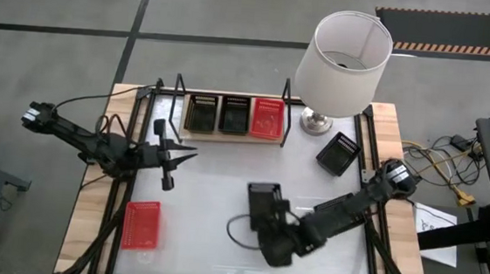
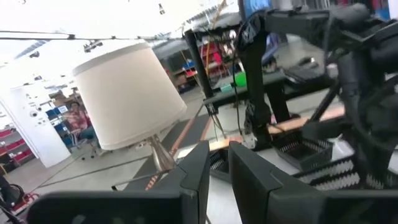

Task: Stack baskets on shelf by color
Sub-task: Stack the black bin on the right black bin on the shelf

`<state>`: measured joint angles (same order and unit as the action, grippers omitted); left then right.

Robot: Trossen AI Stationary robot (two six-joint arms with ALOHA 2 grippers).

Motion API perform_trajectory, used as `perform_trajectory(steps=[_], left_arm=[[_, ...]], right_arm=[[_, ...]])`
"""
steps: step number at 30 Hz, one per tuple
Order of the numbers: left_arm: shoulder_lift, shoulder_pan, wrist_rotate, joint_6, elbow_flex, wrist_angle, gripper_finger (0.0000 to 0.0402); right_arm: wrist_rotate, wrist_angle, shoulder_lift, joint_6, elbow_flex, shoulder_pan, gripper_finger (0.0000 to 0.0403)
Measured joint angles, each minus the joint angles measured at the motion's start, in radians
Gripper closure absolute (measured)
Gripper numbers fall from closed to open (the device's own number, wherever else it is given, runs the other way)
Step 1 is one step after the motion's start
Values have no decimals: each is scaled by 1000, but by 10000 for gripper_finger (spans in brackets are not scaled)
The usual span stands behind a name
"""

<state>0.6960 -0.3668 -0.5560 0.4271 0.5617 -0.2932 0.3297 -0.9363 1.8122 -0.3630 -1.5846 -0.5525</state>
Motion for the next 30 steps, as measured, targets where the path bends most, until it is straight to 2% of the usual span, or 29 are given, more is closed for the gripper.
perform_trajectory(steps=[9, 19, 21, 26, 30], left_arm=[[-16, 0, 0, 8, -12, 2, 357], [-36, 0, 0, 100, -11, -12, 357], [-43, 0, 0, 119, -11, -13, 357], [-63, 0, -1, 139, -11, -13, 357], [-69, 0, -2, 140, -11, -12, 357]], right_arm=[[91, 8, 0, 325, -131, 219, 394], [86, 64, 2, 542, -233, 481, 394], [69, 102, 3, 568, -237, 524, 394], [-75, 215, 11, 609, -229, 624, 394], [-96, 260, 39, 630, -228, 671, 394]])
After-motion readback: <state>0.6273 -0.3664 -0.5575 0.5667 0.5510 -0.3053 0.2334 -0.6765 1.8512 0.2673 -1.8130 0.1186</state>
